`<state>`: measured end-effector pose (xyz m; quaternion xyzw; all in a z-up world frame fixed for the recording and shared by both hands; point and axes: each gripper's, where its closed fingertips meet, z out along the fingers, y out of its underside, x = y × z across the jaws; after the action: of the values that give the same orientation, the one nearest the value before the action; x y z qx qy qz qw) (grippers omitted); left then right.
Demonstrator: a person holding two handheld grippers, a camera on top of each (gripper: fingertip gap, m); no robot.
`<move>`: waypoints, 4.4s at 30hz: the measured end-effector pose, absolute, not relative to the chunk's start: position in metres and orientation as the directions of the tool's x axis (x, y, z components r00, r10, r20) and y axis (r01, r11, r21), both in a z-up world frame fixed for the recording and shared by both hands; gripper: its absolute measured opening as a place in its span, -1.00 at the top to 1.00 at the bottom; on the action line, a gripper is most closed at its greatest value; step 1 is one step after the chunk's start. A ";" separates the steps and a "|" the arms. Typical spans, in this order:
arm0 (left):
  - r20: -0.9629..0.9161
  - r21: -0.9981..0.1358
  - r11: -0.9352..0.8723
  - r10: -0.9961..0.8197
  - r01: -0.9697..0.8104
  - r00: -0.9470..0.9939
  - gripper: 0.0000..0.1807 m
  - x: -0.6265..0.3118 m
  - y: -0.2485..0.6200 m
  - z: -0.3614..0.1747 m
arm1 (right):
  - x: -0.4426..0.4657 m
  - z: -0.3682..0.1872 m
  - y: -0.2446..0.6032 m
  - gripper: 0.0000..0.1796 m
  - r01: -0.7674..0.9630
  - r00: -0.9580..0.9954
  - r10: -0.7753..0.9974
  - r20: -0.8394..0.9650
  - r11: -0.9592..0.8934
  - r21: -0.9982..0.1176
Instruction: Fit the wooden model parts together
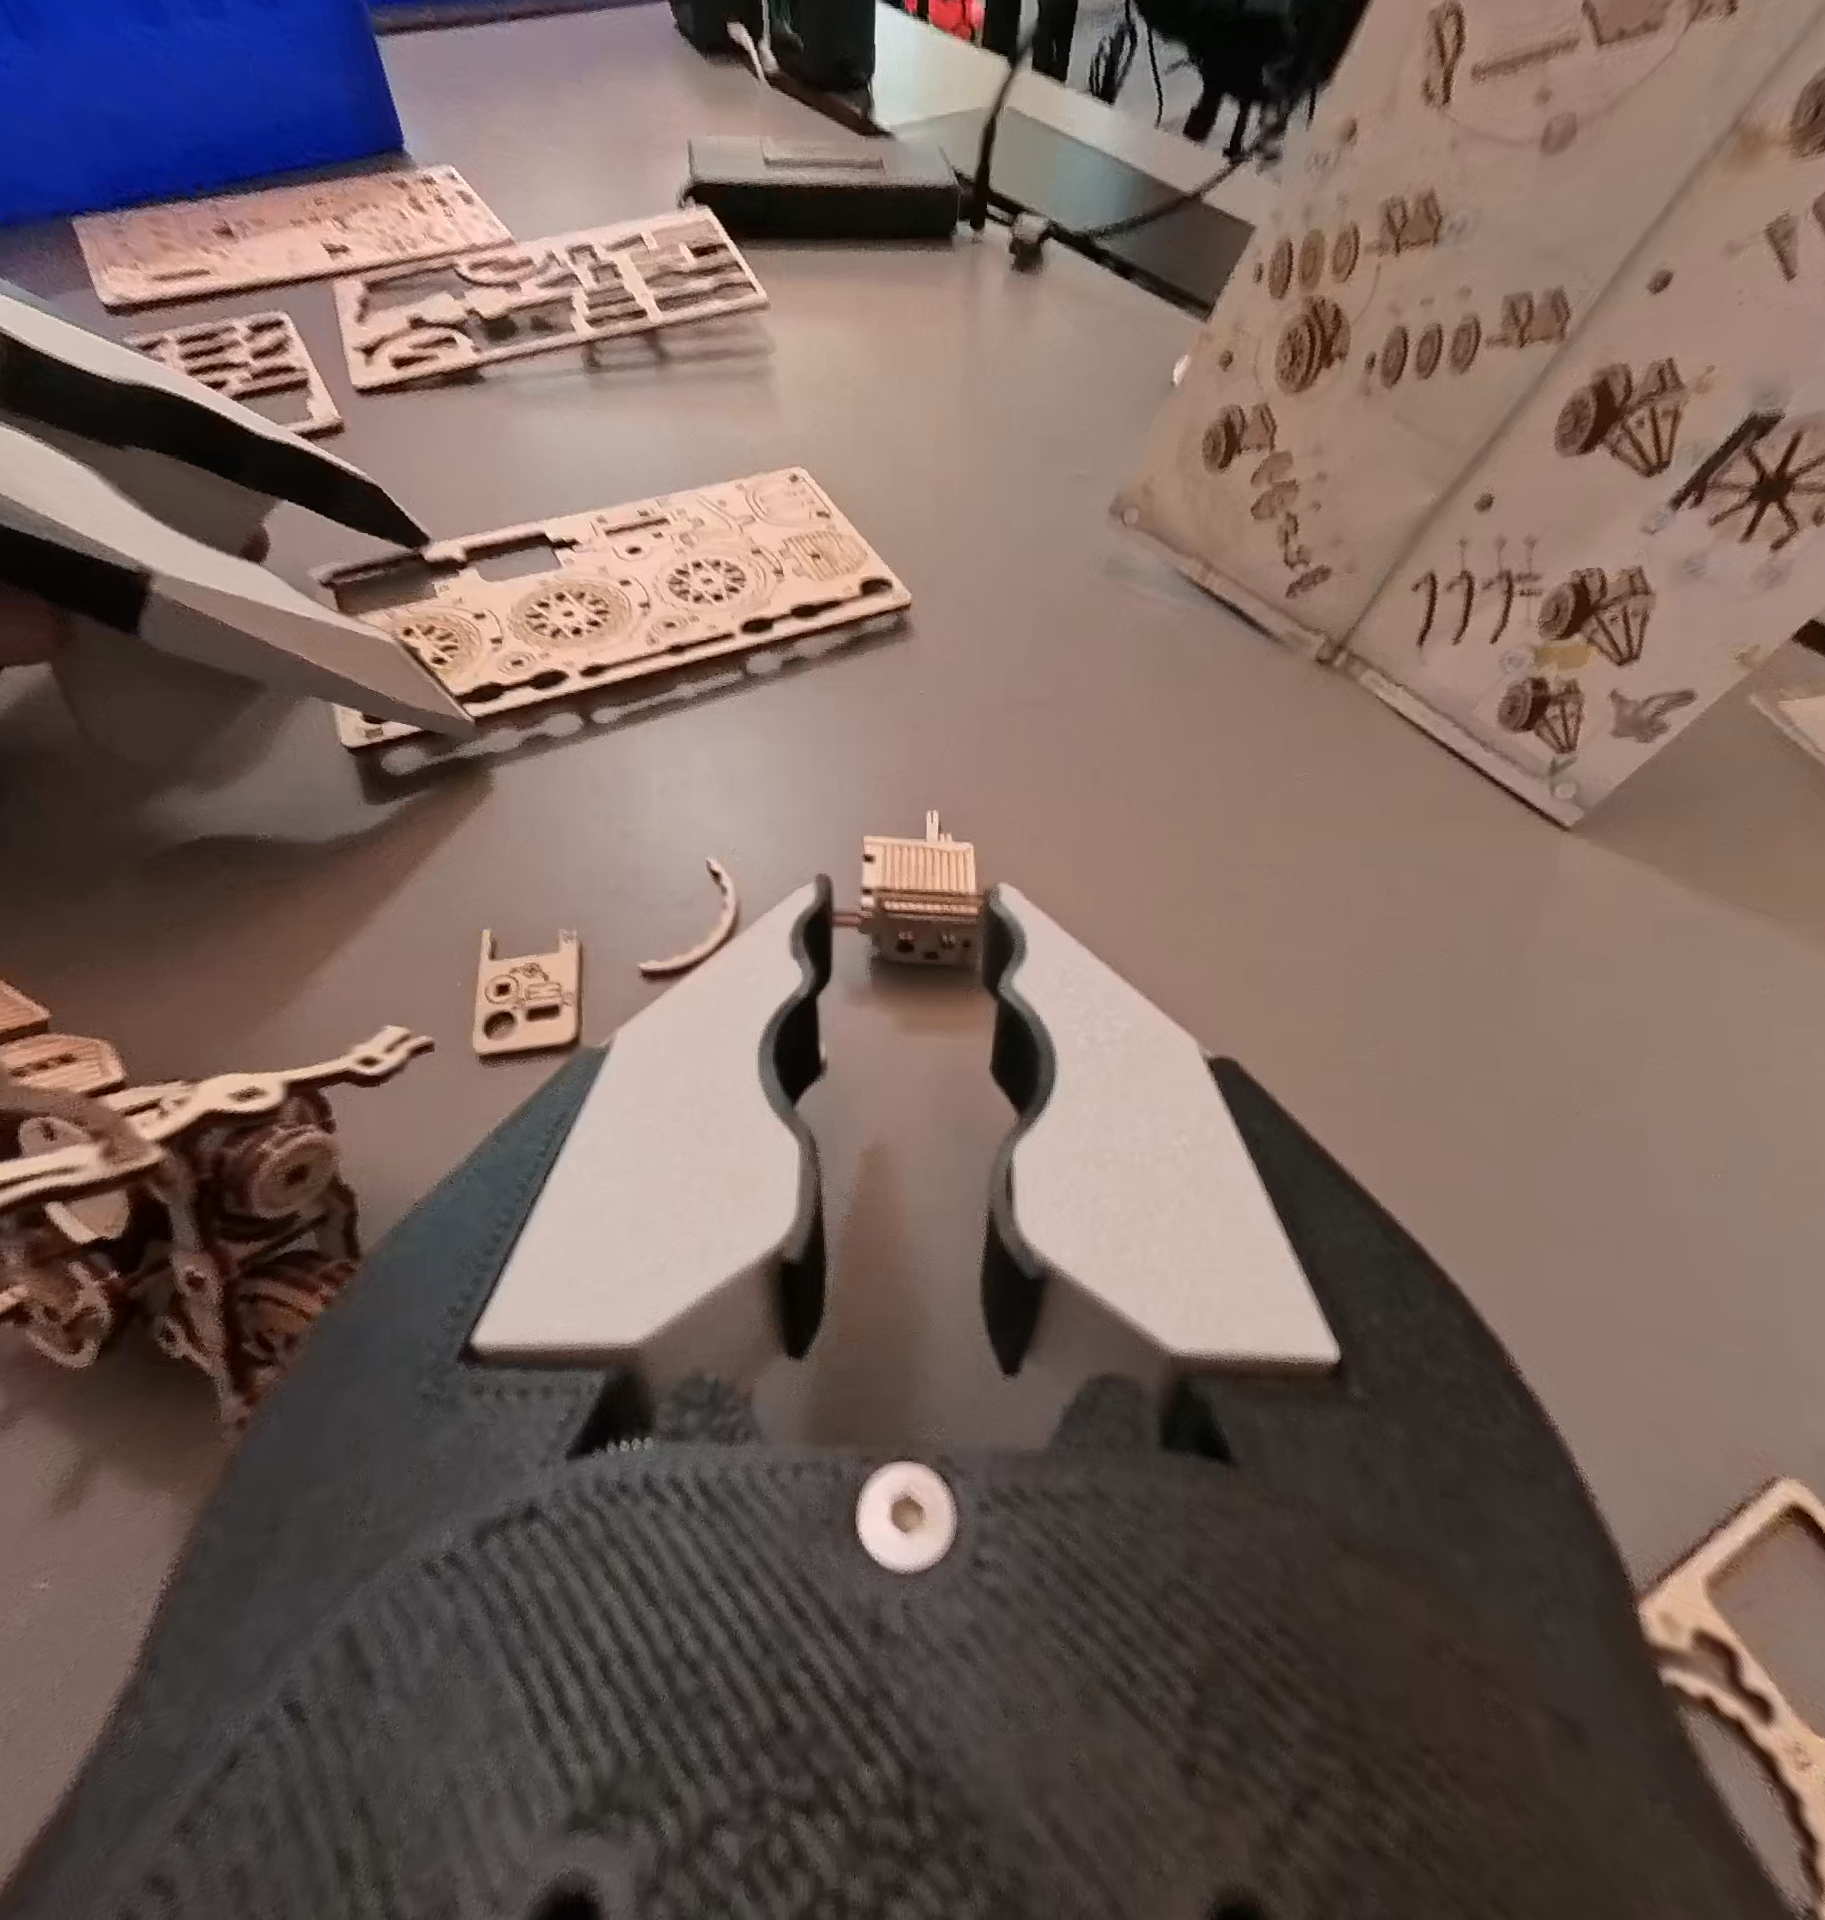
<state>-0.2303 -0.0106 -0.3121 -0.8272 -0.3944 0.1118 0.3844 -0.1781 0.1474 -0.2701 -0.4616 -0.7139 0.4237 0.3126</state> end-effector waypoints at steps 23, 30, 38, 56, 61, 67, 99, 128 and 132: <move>0.415 -0.726 -0.126 0.704 0.676 0.577 -0.02 -0.239 -0.008 -0.297 | -0.262 -0.281 0.025 0.47 0.816 -0.333 0.675 -0.658 -0.143 -0.560; 0.523 -0.718 -0.056 0.614 0.694 0.591 -0.01 -0.238 -0.003 -0.288 | -0.270 -0.264 0.030 0.91 0.811 -0.303 0.582 -0.754 -0.258 -0.525; 0.626 -0.767 0.167 0.404 0.619 0.667 -0.02 -0.235 -0.001 -0.233 | -0.254 -0.210 0.042 0.98 0.694 -0.462 0.425 -0.778 -0.372 -0.616; 0.664 -0.693 0.295 -0.097 0.658 0.742 0.95 -0.201 -0.011 -0.174 | -0.190 -0.176 0.034 0.99 0.733 -0.567 0.172 -0.805 -0.341 -0.589; 0.653 -0.699 0.292 -0.113 0.653 0.749 0.99 -0.199 -0.013 -0.171 | -0.189 -0.175 0.032 0.98 0.693 -0.608 0.226 -0.761 -0.316 -0.648; 0.583 -0.757 0.293 -0.102 0.584 0.806 1.00 -0.192 -0.012 -0.164 | -0.185 -0.165 0.026 0.61 0.621 -0.684 0.249 -0.686 -0.295 -0.726; 0.618 -0.743 0.247 -0.101 0.622 0.779 0.89 -0.182 0.006 -0.174 | -0.178 -0.172 0.011 0.98 0.569 -0.728 0.310 -0.612 -0.226 -0.791; 0.607 -0.776 0.239 0.030 0.584 0.794 0.97 -0.190 0.010 -0.181 | -0.188 -0.172 0.012 0.98 0.592 -0.671 0.376 -0.639 -0.248 -0.767; 0.621 -0.767 0.227 0.027 0.600 0.783 0.98 -0.191 0.011 -0.184 | -0.190 -0.176 0.014 0.97 0.608 -0.661 0.367 -0.654 -0.250 -0.754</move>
<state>-0.1913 0.0107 -0.1840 -0.5905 -0.2656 -0.1943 0.7369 -0.1899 0.0138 -0.1759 -0.4021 -0.6061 0.6805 -0.0882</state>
